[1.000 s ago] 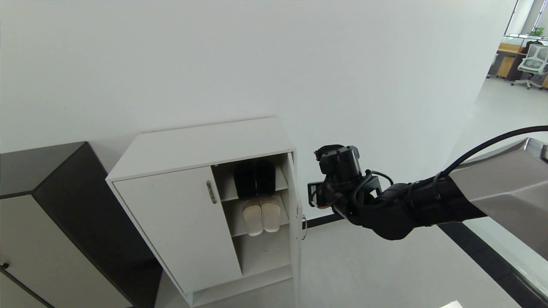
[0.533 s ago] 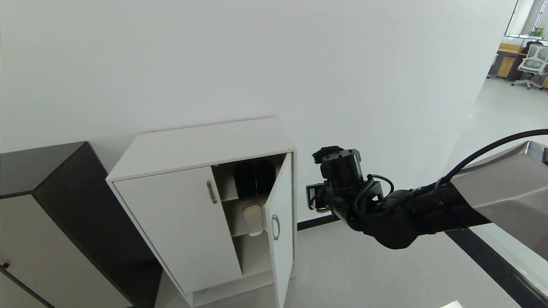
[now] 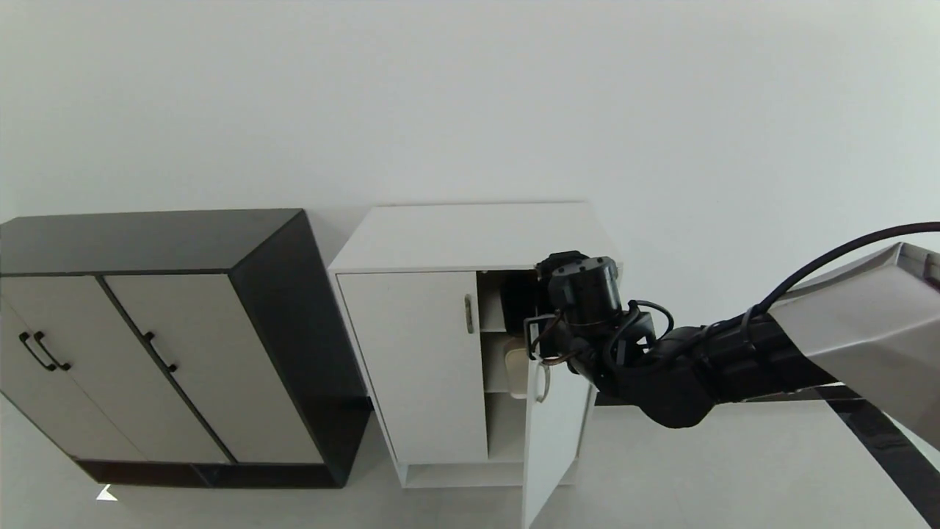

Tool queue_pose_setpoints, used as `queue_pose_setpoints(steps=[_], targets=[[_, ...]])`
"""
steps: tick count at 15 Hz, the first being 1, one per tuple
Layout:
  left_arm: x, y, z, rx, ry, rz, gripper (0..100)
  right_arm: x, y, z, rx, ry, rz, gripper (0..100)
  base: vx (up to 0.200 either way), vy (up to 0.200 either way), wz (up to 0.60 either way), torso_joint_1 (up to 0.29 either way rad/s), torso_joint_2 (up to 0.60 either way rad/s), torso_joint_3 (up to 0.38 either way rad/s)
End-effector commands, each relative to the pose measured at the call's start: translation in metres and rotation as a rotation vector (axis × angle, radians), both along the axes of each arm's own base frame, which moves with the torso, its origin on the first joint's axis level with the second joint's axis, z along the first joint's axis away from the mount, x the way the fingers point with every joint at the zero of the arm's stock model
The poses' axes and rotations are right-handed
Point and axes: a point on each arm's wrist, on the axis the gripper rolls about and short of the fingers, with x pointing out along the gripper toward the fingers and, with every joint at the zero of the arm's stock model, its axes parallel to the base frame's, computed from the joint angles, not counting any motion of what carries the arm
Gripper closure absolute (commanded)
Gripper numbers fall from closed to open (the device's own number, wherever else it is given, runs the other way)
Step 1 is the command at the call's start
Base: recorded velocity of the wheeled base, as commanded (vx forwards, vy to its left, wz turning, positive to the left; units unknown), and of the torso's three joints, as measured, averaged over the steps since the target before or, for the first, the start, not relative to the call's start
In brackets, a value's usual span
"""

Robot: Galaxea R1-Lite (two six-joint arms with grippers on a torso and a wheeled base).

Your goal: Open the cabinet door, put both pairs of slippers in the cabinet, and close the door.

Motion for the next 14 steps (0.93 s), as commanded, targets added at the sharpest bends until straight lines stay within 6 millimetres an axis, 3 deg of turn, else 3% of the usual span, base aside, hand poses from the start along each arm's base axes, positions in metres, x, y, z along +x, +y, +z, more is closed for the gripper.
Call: queue_pose_setpoints(steps=[1,8,14], targets=[[0.000,0.000,0.000,0.000,0.001,-0.001,100,-0.003,-0.003,0.002,0.011,-0.012,0.000,100,0.000,0.000,0.00,0.000,0.00,0.000],[0.000,0.000,0.000,0.002,0.002,-0.001,100,-0.024,-0.044,-0.032,-0.001,-0.028,0.167,100,0.000,0.000,0.00,0.000,0.00,0.000],[0.000,0.000,0.000,0.002,0.002,-0.001,100,-0.024,-0.045,-0.063,-0.003,-0.008,0.179,100,0.200,0.000,0.00,0.002,0.00,0.002]])
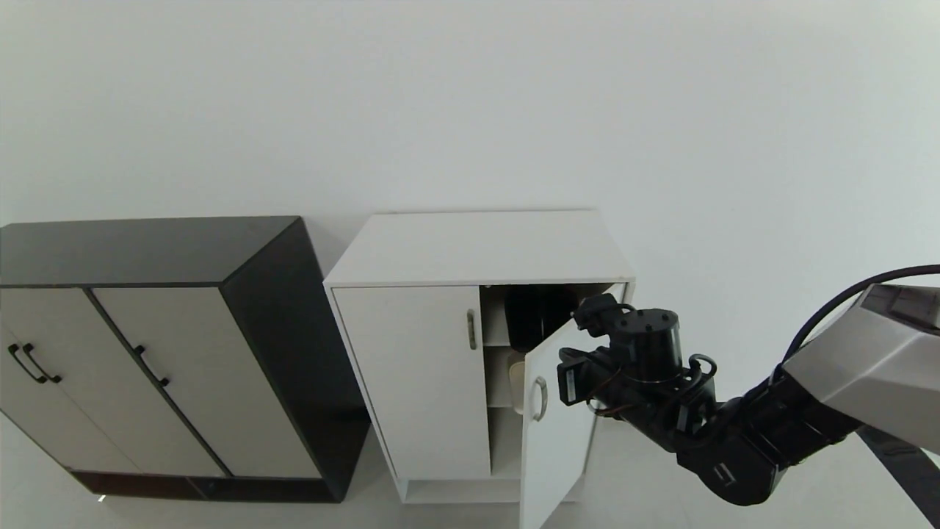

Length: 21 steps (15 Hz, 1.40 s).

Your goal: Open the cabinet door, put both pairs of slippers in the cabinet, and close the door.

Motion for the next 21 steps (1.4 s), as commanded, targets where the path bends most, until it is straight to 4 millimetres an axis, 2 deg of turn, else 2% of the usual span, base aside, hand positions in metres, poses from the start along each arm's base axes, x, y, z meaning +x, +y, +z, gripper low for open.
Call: queue_pose_setpoints(steps=[1,4,9,21], targets=[[0.000,0.000,0.000,0.000,0.001,0.000,100,-0.003,-0.001,-0.014,-0.023,0.038,0.010,100,0.200,0.000,0.00,0.007,0.01,-0.002],[0.000,0.000,0.000,-0.001,-0.001,0.000,100,-0.009,-0.005,-0.016,-0.031,0.059,0.029,100,0.000,0.000,0.00,0.000,0.00,0.000],[0.000,0.000,0.000,-0.001,-0.001,-0.001,100,-0.002,-0.001,-0.018,-0.023,0.054,0.032,100,0.000,0.000,0.00,0.000,0.00,0.000],[0.000,0.000,0.000,-0.001,0.001,0.000,100,0.067,0.005,-0.033,0.013,-0.015,0.003,100,0.000,0.000,0.00,0.000,0.00,0.000]])
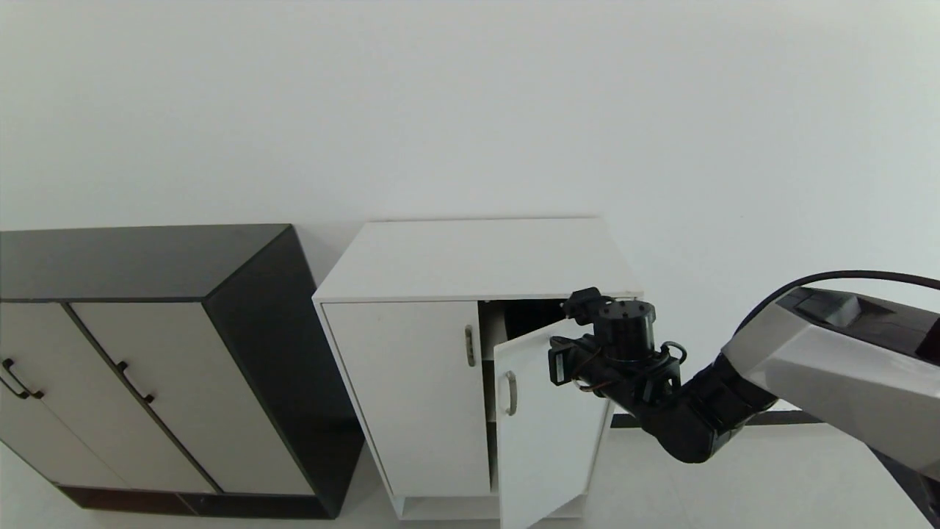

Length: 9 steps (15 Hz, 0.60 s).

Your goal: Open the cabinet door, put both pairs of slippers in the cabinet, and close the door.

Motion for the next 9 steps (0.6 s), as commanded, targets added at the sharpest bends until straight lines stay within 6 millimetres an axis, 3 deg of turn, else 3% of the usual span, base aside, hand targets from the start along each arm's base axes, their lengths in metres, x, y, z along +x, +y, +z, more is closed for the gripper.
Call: queue_pose_setpoints(steps=[1,9], targets=[[0.000,0.000,0.000,0.000,0.001,0.000,100,0.014,0.003,-0.010,-0.003,-0.008,-0.008,100,0.000,0.000,0.00,0.000,0.00,0.000],[0.000,0.000,0.000,0.000,0.001,0.000,100,0.047,-0.009,-0.021,0.000,-0.009,-0.059,100,0.000,0.000,0.00,0.000,0.00,0.000]])
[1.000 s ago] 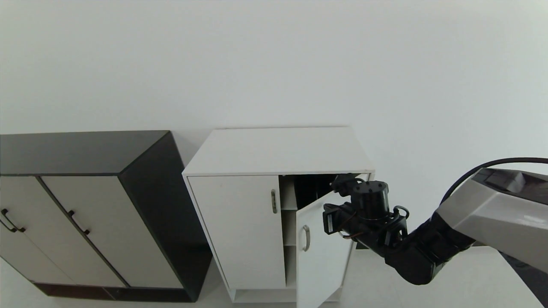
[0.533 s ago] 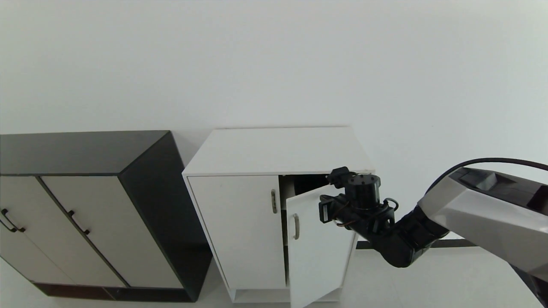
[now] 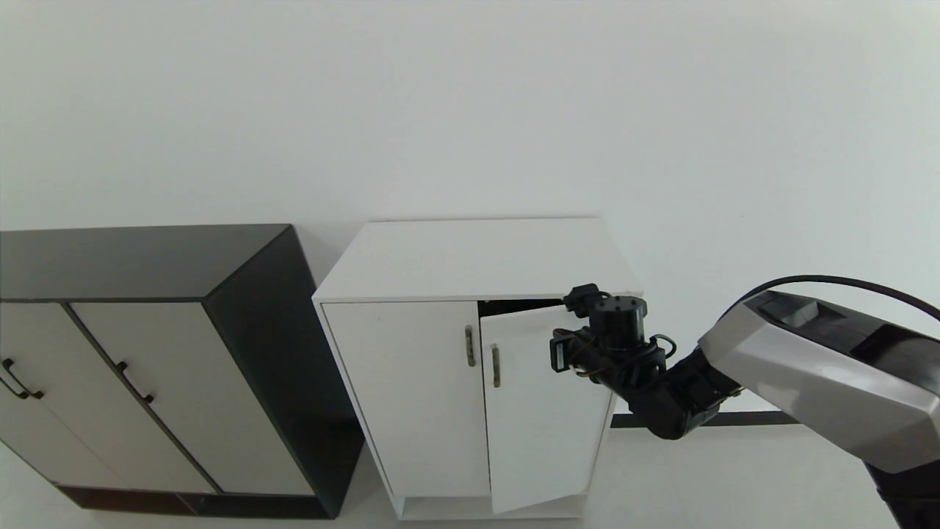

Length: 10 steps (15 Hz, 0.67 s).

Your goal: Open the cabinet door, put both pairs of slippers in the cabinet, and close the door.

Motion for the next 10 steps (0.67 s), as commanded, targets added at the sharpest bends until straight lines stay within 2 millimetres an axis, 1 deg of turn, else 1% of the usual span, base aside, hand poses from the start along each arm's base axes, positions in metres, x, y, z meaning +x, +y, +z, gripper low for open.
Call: queue_pose_setpoints(steps=[1,3,8,10], targets=[[0.000,0.000,0.000,0.000,0.001,-0.001,100,0.008,-0.005,-0.005,0.002,0.001,-0.013,100,0.000,0.000,0.00,0.000,0.00,0.000],[0.000,0.000,0.000,0.000,0.001,0.000,100,0.015,-0.007,-0.005,0.003,0.000,-0.024,100,0.000,0.000,0.00,0.000,0.00,0.000],[0.000,0.000,0.000,0.000,0.001,0.000,100,0.022,-0.008,-0.011,0.001,0.004,-0.032,100,0.000,0.000,0.00,0.000,0.00,0.000],[0.000,0.000,0.000,0.000,0.001,0.000,100,0.027,-0.011,-0.009,-0.001,0.006,-0.042,100,0.000,0.000,0.00,0.000,0.00,0.000]])
